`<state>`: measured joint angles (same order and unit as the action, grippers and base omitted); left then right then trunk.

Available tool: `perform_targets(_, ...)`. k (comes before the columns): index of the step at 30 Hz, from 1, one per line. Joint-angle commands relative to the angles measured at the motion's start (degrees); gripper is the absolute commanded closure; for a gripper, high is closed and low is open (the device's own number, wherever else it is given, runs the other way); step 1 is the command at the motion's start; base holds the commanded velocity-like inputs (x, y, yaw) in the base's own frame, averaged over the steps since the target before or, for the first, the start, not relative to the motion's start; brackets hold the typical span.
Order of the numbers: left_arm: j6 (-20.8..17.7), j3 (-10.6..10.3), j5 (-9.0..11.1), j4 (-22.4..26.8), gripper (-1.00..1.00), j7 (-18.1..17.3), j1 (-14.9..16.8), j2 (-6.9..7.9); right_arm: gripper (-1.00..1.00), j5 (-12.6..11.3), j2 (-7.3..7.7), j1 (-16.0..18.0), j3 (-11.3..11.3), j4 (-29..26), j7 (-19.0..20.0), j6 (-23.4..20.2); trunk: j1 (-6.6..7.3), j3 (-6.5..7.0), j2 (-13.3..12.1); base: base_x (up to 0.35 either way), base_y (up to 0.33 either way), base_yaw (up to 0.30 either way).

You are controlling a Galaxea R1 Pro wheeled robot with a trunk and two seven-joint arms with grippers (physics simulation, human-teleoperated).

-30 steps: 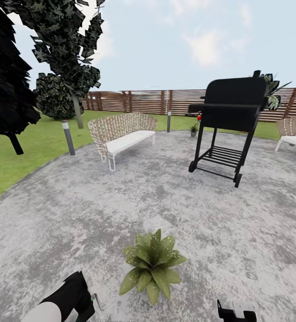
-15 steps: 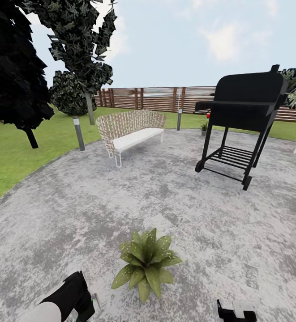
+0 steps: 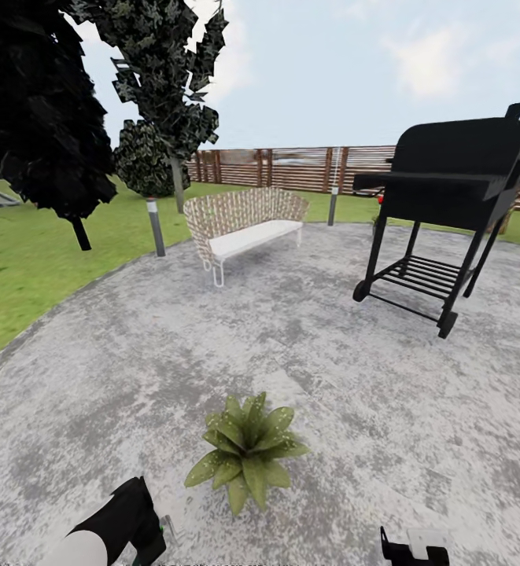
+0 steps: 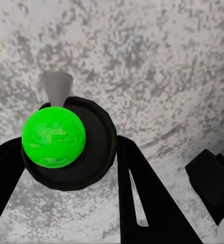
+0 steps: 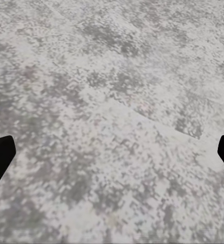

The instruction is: Pick up the pesticide atomizer in the garden and spray insectifuge to fully cover both potted plants in the garden.

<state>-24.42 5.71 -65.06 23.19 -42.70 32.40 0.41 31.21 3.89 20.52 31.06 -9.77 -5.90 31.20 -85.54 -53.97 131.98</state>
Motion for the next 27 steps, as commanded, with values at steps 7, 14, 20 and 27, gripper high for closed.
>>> perform_targets(7,-0.4,0.4,-0.2,0.2,1.00,-0.4,0.0,-0.06,-1.00,0.6,-0.02,0.0,0.2,0.1,-0.3,0.2,0.01,-0.12,0.0,-0.002,-0.246,0.022)
perform_targets(14,-0.4,0.5,-0.2,0.5,1.00,-0.4,0.0,-0.06,-1.00,0.6,-0.02,0.0,0.2,0.1,-0.3,0.2,0.01,-0.12,0.0,0.000,-0.024,0.025)
perform_targets(20,-0.6,1.1,0.2,0.8,1.00,-0.4,0.0,0.02,-1.00,0.6,-0.02,0.0,0.2,0.1,-0.3,0.2,0.01,-0.12,0.0,0.000,0.000,0.247)
perform_targets(27,-0.6,1.1,0.3,0.9,1.00,-0.4,0.0,0.03,-1.00,0.6,-0.02,0.0,0.2,0.1,-0.3,0.2,0.01,-0.12,0.0,0.000,-0.113,0.274)
